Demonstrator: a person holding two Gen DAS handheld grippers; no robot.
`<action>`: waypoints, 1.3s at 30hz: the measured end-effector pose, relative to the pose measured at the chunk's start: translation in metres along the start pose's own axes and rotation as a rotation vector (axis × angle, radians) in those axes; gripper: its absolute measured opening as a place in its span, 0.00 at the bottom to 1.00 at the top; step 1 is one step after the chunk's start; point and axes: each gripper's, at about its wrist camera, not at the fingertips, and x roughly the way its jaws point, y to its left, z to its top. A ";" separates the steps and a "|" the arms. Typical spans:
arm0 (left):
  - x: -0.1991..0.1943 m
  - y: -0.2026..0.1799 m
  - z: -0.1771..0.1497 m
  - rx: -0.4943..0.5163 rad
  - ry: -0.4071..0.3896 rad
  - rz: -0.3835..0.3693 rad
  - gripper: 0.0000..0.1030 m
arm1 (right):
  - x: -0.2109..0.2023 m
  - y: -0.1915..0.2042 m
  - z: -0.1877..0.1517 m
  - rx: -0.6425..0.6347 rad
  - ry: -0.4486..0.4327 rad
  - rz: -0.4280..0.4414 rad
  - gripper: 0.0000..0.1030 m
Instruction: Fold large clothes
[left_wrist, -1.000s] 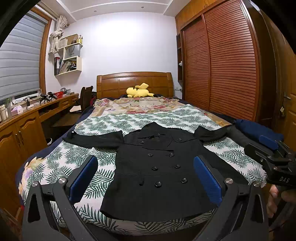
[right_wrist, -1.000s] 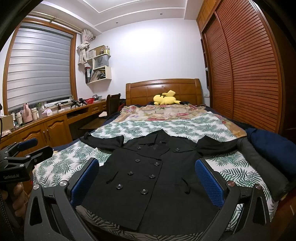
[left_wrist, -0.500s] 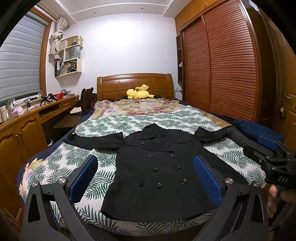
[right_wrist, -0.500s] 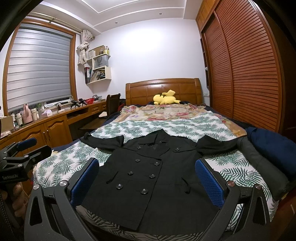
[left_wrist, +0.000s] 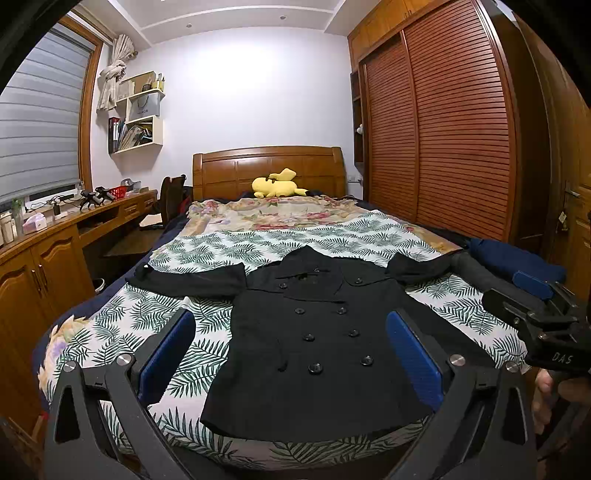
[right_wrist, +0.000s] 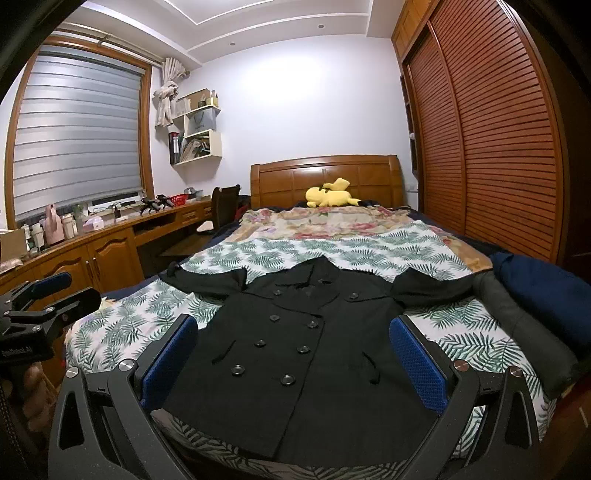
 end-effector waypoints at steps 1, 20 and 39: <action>0.000 0.000 0.000 0.000 0.001 -0.001 1.00 | 0.000 0.000 0.000 0.000 0.001 -0.002 1.00; 0.024 0.009 -0.013 -0.020 0.061 0.017 1.00 | 0.014 -0.002 -0.002 0.011 0.042 0.001 1.00; 0.083 0.081 -0.045 -0.100 0.173 0.133 1.00 | 0.082 0.009 0.011 -0.078 0.080 0.130 1.00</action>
